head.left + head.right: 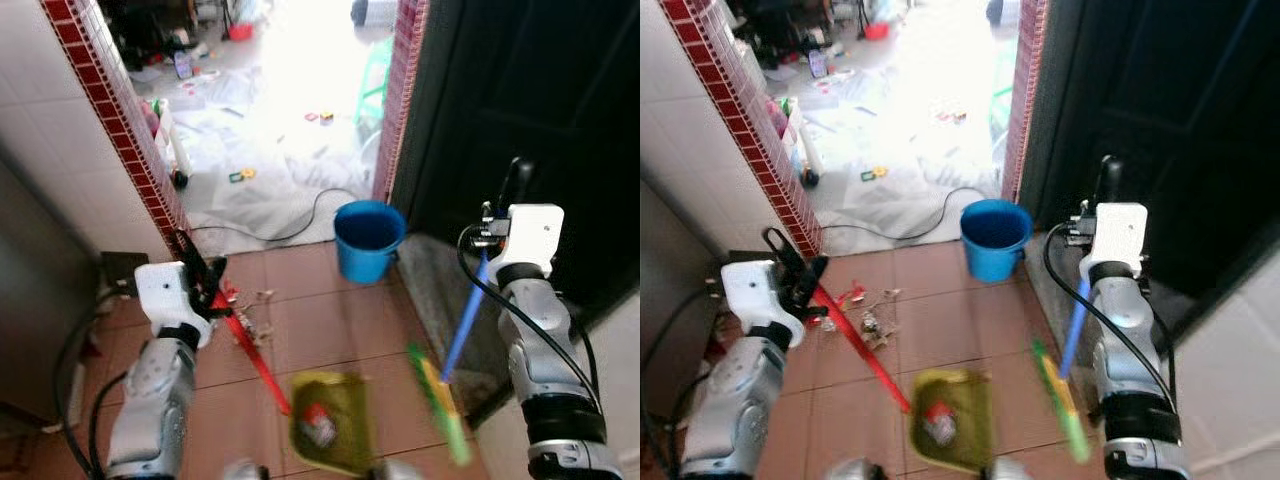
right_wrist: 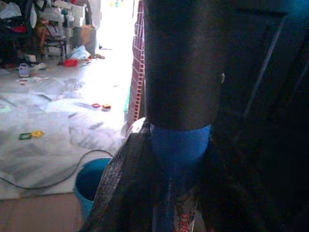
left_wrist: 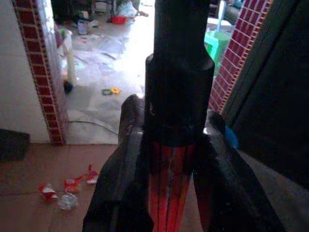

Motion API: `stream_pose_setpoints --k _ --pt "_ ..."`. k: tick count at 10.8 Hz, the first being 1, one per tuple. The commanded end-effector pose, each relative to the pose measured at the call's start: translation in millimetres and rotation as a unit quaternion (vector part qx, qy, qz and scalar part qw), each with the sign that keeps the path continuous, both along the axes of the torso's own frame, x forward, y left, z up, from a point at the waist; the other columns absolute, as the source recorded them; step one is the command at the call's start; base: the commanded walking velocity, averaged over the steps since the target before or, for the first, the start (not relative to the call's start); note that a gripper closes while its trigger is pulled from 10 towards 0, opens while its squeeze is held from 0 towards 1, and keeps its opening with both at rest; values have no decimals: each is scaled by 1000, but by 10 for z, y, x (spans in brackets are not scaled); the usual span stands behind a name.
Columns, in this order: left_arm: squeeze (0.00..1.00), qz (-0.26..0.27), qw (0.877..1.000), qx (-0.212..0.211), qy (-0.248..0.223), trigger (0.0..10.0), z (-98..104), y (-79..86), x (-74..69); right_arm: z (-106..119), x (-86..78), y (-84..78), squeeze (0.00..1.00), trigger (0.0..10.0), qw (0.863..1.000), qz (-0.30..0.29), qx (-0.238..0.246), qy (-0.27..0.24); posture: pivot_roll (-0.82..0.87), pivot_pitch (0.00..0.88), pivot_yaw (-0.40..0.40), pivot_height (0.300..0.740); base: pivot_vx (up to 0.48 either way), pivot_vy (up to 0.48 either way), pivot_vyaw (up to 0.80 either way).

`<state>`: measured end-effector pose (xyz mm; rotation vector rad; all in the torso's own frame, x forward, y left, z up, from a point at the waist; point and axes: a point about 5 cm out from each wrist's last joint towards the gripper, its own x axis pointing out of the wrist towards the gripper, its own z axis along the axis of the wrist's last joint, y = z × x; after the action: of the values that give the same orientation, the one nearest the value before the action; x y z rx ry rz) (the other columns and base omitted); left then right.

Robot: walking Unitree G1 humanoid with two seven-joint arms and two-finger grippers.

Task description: Sweep floor

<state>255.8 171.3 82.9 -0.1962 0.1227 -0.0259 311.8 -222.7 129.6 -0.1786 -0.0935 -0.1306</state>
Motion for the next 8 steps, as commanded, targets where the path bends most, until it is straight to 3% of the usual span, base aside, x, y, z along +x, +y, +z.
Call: stream_pose_setpoints --k 1,6,8 --pt "0 13 999 9 -31 10000 121 64 56 137 46 74 0 10000 1000 14 -2 -27 -82 0 43 740 0 0 0" --pt "0 49 997 -33 -57 10000 280 191 125 129 39 58 0 10000 1000 16 -8 -23 -79 0 34 740 0 0 0" --pt "0 84 991 -70 -73 10000 409 274 168 119 42 59 0 10000 1000 17 -10 -20 -77 0 31 740 0 0 0"
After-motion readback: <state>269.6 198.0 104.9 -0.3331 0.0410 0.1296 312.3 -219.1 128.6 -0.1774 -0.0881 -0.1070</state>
